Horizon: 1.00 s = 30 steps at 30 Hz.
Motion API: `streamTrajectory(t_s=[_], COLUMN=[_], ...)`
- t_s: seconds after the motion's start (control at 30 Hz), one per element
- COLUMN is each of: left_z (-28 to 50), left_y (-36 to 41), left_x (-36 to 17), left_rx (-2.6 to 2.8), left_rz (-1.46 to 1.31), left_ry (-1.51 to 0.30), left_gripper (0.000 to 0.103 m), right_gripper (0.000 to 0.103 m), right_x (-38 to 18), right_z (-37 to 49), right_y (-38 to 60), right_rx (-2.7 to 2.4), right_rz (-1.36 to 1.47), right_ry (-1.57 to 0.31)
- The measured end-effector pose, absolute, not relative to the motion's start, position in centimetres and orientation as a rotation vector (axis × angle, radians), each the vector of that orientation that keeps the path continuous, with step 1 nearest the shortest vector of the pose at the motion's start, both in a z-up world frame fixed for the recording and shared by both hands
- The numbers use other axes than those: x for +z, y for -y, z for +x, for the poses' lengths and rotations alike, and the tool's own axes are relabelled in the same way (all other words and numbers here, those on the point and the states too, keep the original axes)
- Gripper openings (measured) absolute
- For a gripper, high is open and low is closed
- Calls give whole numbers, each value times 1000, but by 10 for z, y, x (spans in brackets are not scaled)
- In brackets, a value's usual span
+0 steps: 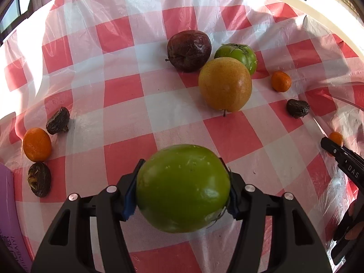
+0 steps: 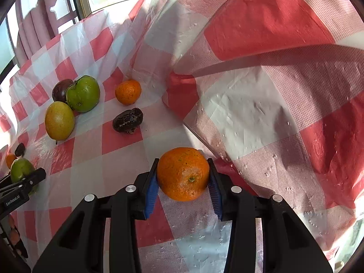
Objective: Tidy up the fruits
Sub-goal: 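Carry the green fruit and orange into the white box and open both grippers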
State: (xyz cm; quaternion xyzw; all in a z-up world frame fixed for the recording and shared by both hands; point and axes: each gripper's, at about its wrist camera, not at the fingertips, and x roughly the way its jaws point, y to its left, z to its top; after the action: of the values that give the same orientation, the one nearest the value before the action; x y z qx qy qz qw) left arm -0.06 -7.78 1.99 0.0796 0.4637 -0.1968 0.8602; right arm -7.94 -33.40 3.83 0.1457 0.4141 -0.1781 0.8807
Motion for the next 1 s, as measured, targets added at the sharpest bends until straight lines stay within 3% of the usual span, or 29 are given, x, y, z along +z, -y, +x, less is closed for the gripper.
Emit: streamTrajectory(t_s=[0.37, 0.53, 1.0], left_z=[-34, -53, -80], left_y=[71, 50, -123], left_x=[31, 61, 178], left_rx=[-471, -524, -453], left_rz=[123, 94, 162], left_ry=[-1029, -997, -890], left_gripper=[61, 61, 61], right_gripper=[40, 40, 40], right_x=[47, 74, 169], right_z=[-127, -158, -140], right_y=[307, 282, 70], right_rx=[-315, -303, 0], right_rz=[334, 359, 213], right_ry=[-891, -859, -797])
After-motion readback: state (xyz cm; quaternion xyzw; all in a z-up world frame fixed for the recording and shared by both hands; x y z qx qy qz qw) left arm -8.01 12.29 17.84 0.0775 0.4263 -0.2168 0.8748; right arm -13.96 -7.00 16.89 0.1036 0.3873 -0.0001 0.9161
